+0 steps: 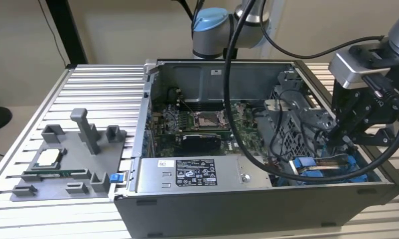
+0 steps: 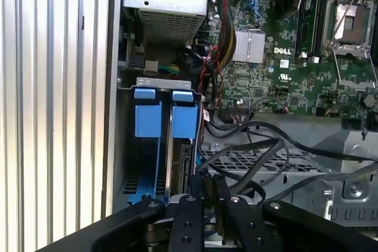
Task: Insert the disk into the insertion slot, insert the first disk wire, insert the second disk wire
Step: 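Insert the first disk wire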
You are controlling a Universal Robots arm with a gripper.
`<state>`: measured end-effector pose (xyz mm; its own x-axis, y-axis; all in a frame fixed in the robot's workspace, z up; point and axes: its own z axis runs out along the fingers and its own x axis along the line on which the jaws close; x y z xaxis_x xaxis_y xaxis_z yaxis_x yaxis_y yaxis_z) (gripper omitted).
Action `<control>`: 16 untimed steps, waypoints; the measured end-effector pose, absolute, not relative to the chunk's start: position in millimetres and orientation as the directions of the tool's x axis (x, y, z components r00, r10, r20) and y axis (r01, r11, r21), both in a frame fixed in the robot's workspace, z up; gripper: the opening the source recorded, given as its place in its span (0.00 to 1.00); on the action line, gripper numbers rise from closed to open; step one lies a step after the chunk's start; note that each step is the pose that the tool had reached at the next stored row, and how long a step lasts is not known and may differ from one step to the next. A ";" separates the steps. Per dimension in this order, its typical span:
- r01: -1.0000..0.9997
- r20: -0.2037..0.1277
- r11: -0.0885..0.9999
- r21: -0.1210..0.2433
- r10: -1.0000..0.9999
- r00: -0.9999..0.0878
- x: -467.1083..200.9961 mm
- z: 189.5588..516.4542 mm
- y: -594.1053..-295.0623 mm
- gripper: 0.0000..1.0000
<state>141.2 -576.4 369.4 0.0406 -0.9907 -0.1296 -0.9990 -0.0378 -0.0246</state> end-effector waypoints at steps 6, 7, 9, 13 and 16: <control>-0.999 -0.130 -0.038 -0.024 -0.991 0.041 149.5 364.8 -580.0 0.00; -0.999 -0.130 -0.038 -0.025 -0.991 0.041 150.5 364.1 -580.5 0.00; -0.999 -0.130 -0.038 -0.025 -0.991 0.041 152.4 362.7 -581.3 0.00; -0.999 -0.130 -0.038 -0.025 -0.991 0.041 156.1 360.5 -582.6 0.00; -0.999 -0.130 -0.038 -0.025 -0.991 0.041 158.4 359.1 -583.1 0.00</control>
